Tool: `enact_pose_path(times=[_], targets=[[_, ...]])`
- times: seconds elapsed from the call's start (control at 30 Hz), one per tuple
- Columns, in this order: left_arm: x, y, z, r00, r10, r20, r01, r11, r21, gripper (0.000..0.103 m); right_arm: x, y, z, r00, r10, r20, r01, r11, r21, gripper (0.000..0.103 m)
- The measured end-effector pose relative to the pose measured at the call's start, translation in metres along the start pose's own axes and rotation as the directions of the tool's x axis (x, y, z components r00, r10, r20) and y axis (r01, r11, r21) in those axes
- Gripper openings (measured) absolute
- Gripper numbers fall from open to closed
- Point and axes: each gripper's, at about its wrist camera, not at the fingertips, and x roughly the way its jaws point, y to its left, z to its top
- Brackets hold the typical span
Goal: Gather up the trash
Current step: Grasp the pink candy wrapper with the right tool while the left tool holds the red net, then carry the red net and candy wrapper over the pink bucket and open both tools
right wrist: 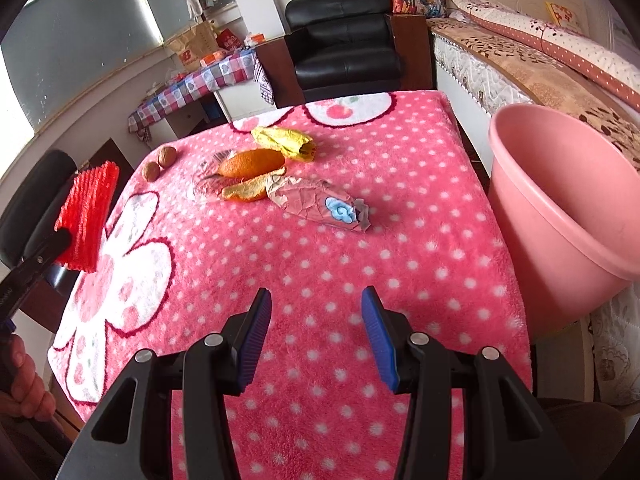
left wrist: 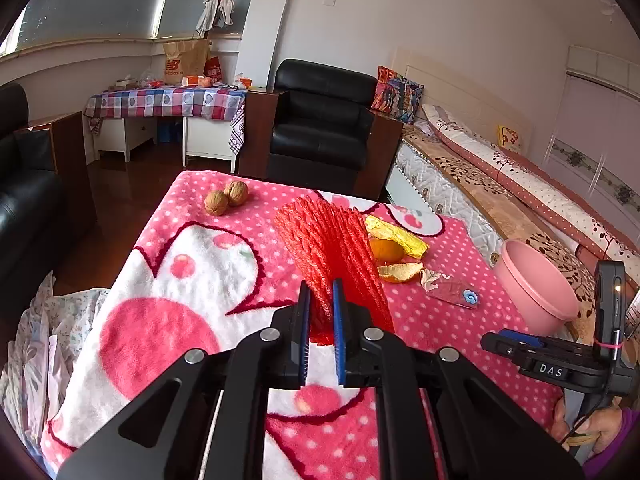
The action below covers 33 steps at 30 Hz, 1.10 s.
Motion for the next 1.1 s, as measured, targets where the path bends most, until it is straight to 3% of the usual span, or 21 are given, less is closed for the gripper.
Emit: enact_pose_path(times=[0.17,0.57,0.87,0.9,1.0,1.1], targets=[[0.012,-0.005,0.003,1.0,0.017,-0.013,-0.017,1.0,0.001,0.009,-0.002,-0.003,0.013,0.998,0.058,0.001,-0.058,0.998,0.016,0.053],[0.026,-0.018,0.005,0.998,0.063,-0.028,-0.062,0.997,0.038,0.009,0.028,0.015,0.056,1.0,0.025,0.013,-0.023,0.987,-0.156,0.058],[0.03,-0.022,0.006,0.997,0.07,-0.031,-0.068,0.996,0.055,0.009,0.076,0.005,0.076,0.992,0.014,-0.122,-0.036,0.982,-0.187,0.058],[0.03,-0.021,0.006,0.997,0.068,-0.031,-0.066,0.996,0.055,0.009,0.079,0.003,0.076,0.991,0.01,-0.135,-0.035,0.982,-0.186,0.056],[0.03,-0.021,0.006,0.998,0.063,-0.031,-0.062,0.997,0.055,0.009,0.074,0.002,0.074,0.991,0.011,-0.13,-0.034,0.983,-0.179,0.026],[0.03,-0.023,0.006,0.998,0.056,-0.036,-0.054,0.997,0.049,0.009,0.059,0.004,0.066,0.994,0.038,-0.104,-0.054,0.986,-0.155,0.02]])
